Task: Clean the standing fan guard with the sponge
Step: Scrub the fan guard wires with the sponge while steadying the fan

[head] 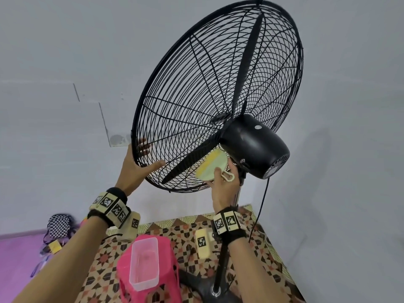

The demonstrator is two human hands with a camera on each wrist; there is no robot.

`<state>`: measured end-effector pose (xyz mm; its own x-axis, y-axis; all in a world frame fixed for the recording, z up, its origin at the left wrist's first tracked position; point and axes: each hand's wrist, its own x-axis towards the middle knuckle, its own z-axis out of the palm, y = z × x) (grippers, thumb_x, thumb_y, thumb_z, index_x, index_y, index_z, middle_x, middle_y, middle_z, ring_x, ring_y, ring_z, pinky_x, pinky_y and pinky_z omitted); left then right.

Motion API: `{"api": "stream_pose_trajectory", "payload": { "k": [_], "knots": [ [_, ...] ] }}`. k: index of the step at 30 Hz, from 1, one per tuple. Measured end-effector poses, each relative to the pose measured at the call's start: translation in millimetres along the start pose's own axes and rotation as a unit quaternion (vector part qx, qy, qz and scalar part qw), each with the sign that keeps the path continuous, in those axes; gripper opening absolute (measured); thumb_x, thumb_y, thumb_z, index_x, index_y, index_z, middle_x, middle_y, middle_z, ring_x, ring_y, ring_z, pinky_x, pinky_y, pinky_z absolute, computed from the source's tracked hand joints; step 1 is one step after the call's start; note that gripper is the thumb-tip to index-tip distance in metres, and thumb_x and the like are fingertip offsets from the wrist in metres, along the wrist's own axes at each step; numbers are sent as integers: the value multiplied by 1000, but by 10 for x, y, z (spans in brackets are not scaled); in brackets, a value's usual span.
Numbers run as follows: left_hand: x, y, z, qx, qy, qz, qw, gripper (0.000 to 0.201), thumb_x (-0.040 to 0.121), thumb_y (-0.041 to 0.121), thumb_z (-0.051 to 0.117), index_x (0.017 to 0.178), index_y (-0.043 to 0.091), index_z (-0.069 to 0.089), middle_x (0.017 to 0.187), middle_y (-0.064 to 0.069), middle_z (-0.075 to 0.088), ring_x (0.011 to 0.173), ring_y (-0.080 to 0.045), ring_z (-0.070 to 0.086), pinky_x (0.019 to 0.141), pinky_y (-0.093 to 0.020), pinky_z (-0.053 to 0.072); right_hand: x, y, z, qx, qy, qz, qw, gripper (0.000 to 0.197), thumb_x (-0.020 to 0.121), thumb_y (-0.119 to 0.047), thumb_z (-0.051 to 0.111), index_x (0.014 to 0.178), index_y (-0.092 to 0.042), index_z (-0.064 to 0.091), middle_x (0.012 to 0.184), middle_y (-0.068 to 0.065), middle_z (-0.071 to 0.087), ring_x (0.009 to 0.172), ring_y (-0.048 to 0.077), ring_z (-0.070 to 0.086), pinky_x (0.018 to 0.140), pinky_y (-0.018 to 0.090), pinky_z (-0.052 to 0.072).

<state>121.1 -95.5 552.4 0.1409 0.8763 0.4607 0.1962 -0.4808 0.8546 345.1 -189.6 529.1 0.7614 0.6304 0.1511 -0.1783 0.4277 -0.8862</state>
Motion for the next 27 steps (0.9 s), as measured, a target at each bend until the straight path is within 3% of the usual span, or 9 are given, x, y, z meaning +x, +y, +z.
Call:
{"api": "stream_pose_trajectory", "payload": {
  "k": [2, 5, 11, 14, 17, 19, 21, 24, 27],
  "knots": [
    [-1, 5, 11, -2, 0, 1, 1000, 107, 63, 65, 88, 152, 32, 40, 145, 10, 56, 131, -11, 57, 111, -42, 44, 42, -72, -12, -3, -7, -21, 1000, 44, 99, -6, 66, 136, -29, 62, 114, -9, 68, 95, 2, 73, 72, 42, 65],
    [2, 14, 23, -4, 1, 6, 1000, 107, 62, 65, 89, 152, 32, 41, 145, 11, 56, 132, -13, 56, 112, -44, 44, 60, -103, 74, 14, 8, -50, 999, 46, 98, -3, 66, 141, -21, 61, 95, -20, 72, 87, -3, 73, 68, 39, 65],
    [-20, 4, 1, -10, 4, -4, 1000, 108, 61, 65, 89, 152, 32, 40, 147, 9, 55, 133, -14, 56, 114, -52, 44, 27, 40, 66, -37, 19, 3, 999, 42, 98, -9, 66, 136, -26, 64, 101, -9, 67, 74, -5, 72, 72, 54, 64],
    [-20, 0, 10, -12, 2, 1, 1000, 106, 61, 64, 90, 151, 33, 42, 145, 10, 56, 133, -12, 56, 114, -51, 44, 86, 2, 50, -38, 23, -20, 999, 43, 98, -9, 64, 138, -26, 62, 101, -9, 69, 74, 0, 73, 70, 45, 65],
    [-11, 12, 26, -15, 0, 1, 1000, 108, 60, 66, 90, 151, 31, 42, 145, 9, 57, 132, -12, 56, 114, -49, 45, 59, -8, 100, -50, 38, -70, 996, 43, 98, -11, 66, 138, -26, 63, 89, -24, 74, 82, 4, 74, 70, 38, 64],
    [-22, 15, 12, -12, 1, 5, 1000, 109, 61, 66, 89, 152, 30, 41, 145, 8, 56, 132, -13, 56, 112, -47, 45, 50, 92, 111, -64, 29, -67, 995, 43, 98, -10, 66, 139, -22, 64, 82, -35, 70, 80, -1, 72, 72, 37, 64],
    [-35, 9, -8, -8, -2, 6, 1000, 109, 62, 66, 87, 153, 31, 40, 147, 7, 55, 132, -13, 56, 111, -45, 44, 78, 139, 75, -84, 9, -60, 995, 43, 98, -10, 66, 140, -19, 64, 79, -35, 65, 82, -2, 72, 73, 32, 64],
    [-38, 6, -17, -1, -9, 7, 1000, 110, 62, 67, 87, 154, 32, 38, 148, 8, 54, 132, -11, 56, 109, -41, 43, 138, 41, 6, -117, -4, -84, 990, 42, 99, -8, 64, 141, -14, 63, 91, -33, 58, 80, -21, 63, 65, 6, 51],
    [-39, 34, 18, -5, -11, 12, 1000, 111, 62, 66, 86, 155, 30, 37, 147, 9, 54, 131, -5, 55, 105, -33, 42, 164, -66, 8, -132, 8, -142, 981, 43, 101, -10, 64, 142, -20, 60, 91, -32, 62, 78, -20, 63, 63, 4, 48]
  ]
}}
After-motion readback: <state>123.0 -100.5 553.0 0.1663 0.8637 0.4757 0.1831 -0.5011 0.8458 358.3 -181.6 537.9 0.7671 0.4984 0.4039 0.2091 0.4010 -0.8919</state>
